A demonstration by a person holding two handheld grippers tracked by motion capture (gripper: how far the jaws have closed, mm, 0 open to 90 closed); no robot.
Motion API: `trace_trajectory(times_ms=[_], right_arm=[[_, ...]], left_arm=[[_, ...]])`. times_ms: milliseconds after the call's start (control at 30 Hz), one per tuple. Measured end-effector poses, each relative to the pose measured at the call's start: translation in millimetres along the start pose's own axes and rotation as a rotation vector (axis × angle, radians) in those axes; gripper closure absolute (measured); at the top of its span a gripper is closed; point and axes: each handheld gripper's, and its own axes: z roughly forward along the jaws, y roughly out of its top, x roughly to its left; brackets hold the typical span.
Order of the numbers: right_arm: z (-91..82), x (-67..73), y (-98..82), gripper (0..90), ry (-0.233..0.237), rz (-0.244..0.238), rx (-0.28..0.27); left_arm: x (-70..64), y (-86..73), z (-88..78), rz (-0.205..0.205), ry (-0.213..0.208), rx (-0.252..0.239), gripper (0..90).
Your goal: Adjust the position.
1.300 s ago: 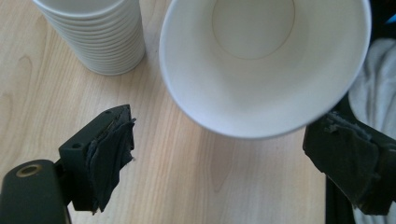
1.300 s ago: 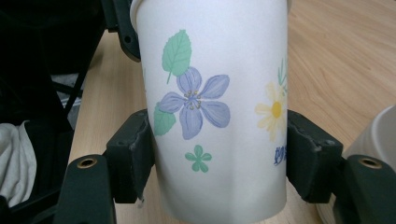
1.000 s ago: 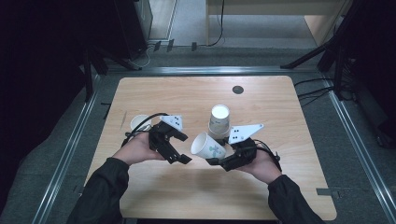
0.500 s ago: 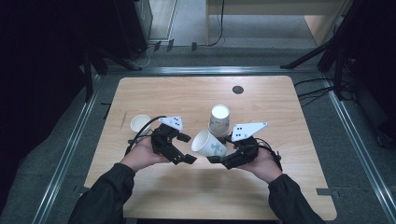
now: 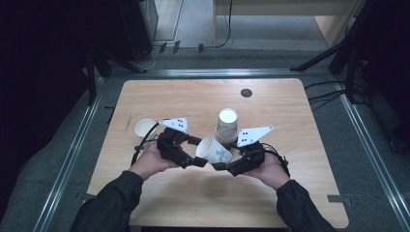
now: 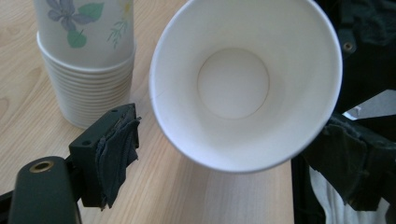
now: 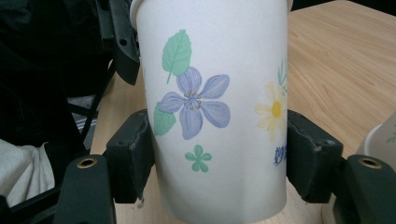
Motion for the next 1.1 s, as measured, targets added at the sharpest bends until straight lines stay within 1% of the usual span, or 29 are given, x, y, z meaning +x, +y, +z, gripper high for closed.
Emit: trace_trajectory(times_ms=[67, 200, 233, 367, 433, 500, 567, 600, 667, 833, 1033, 1100], right_arm=[[0.7, 0.1, 0.3, 32.6, 0.002, 0.001, -0.001], [1.7, 0.0, 0.2, 32.6, 0.007, 0.008, 0.0], [1.9, -0.4, 0.3, 32.6, 0.007, 0.008, -0.001], [2.6, -0.6, 0.2, 32.6, 0.009, 0.009, -0.003], [3.2, -0.5, 0.2, 32.6, 0.009, 0.007, -0.004], [3.8, 0.0, 0.3, 32.6, 0.01, 0.005, -0.002], [4.3, 0.2, 0.2, 32.6, 0.013, 0.007, 0.001], [4.6, 0.2, 0.1, 32.6, 0.013, 0.007, 0.002], [5.3, 0.1, 0.0, 32.7, 0.014, 0.004, 0.005], [6.2, 0.2, -0.2, 32.7, 0.011, 0.006, 0.007], [7.1, 0.1, -0.6, 32.7, 0.013, 0.008, 0.021], [7.2, -0.2, -0.6, 32.6, 0.013, 0.011, 0.017]], left_arm=[[0.0, 0.0, 1.0, -0.004, -0.003, -0.011, 12.9], [-1.1, 0.1, 2.8, -0.001, 0.011, -0.03, 13.2], [-0.8, 0.3, 3.4, -0.003, 0.004, -0.033, 13.5], [-2.7, 1.1, 6.0, 0.003, 0.005, -0.045, 14.3], [-2.9, 1.3, 7.4, 0.003, -0.003, -0.04, 14.3], [-4.2, 1.4, 8.7, 0.009, 0.007, -0.036, 14.4], [-4.3, 1.8, 8.9, 0.01, 0.0, -0.039, 15.3], [-4.6, 1.8, 9.1, 0.009, 0.005, -0.043, 15.3], [-4.3, 1.7, 9.6, 0.006, 0.004, -0.045, 18.6], [-5.6, 1.4, 9.1, 0.02, 0.019, -0.049, 19.6], [-5.4, 0.9, 9.9, 0.016, 0.022, -0.037, 20.4], [-6.4, 1.4, 9.0, 0.024, 0.03, -0.04, 21.0]])
